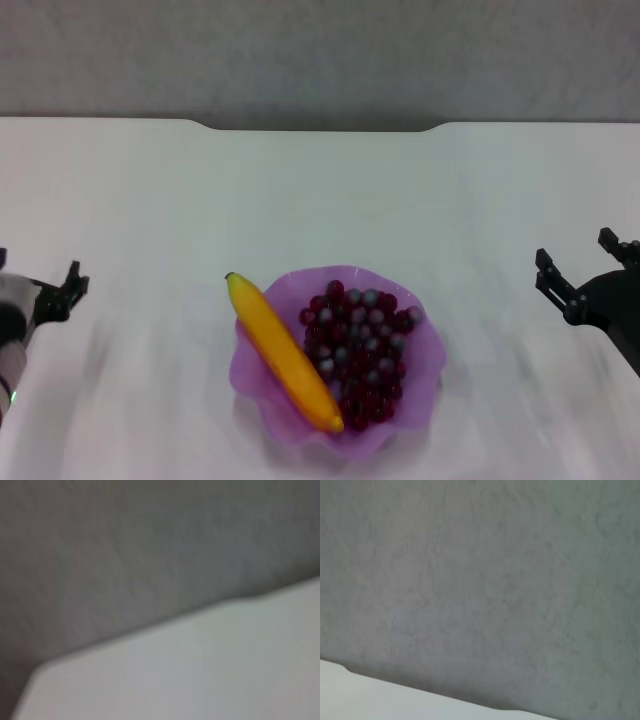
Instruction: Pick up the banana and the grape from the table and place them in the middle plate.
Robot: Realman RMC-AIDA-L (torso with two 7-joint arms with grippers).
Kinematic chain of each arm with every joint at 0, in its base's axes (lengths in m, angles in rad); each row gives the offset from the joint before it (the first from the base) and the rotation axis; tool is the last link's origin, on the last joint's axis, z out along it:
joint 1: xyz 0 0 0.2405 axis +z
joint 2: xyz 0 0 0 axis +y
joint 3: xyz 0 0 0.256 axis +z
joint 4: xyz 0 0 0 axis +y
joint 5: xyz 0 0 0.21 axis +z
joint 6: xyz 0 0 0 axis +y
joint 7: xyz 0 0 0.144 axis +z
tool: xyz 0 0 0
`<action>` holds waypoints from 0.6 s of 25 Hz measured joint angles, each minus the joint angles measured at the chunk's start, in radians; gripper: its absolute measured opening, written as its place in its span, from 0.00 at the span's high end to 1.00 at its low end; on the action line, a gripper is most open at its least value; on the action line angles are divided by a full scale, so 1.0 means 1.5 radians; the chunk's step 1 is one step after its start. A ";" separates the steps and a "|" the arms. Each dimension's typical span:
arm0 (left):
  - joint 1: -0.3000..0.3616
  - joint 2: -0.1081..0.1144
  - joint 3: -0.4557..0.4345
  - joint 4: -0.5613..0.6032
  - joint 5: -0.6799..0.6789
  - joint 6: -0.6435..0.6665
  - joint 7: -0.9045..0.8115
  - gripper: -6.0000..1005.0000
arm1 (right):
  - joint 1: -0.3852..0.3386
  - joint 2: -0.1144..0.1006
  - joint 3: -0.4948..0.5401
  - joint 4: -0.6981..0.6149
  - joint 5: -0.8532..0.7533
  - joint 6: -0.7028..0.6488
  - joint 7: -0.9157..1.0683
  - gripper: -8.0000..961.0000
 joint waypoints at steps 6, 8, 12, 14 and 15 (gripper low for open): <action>0.001 0.000 0.106 0.204 0.440 0.380 -0.594 0.11 | 0.001 0.000 0.000 0.001 -0.002 0.002 0.000 0.12; -0.014 0.000 0.107 0.256 0.485 0.418 -0.714 0.11 | 0.002 0.000 0.000 0.001 -0.003 0.003 0.000 0.12; -0.043 -0.003 0.108 0.328 0.485 0.440 -0.813 0.11 | 0.003 0.001 0.000 0.003 -0.003 0.003 0.000 0.12; -0.046 -0.004 0.112 0.338 0.481 0.441 -0.807 0.11 | 0.003 0.001 0.000 0.003 -0.003 0.003 0.001 0.12; -0.047 -0.004 0.114 0.341 0.479 0.442 -0.802 0.11 | 0.003 0.001 0.000 0.002 -0.003 0.003 0.001 0.12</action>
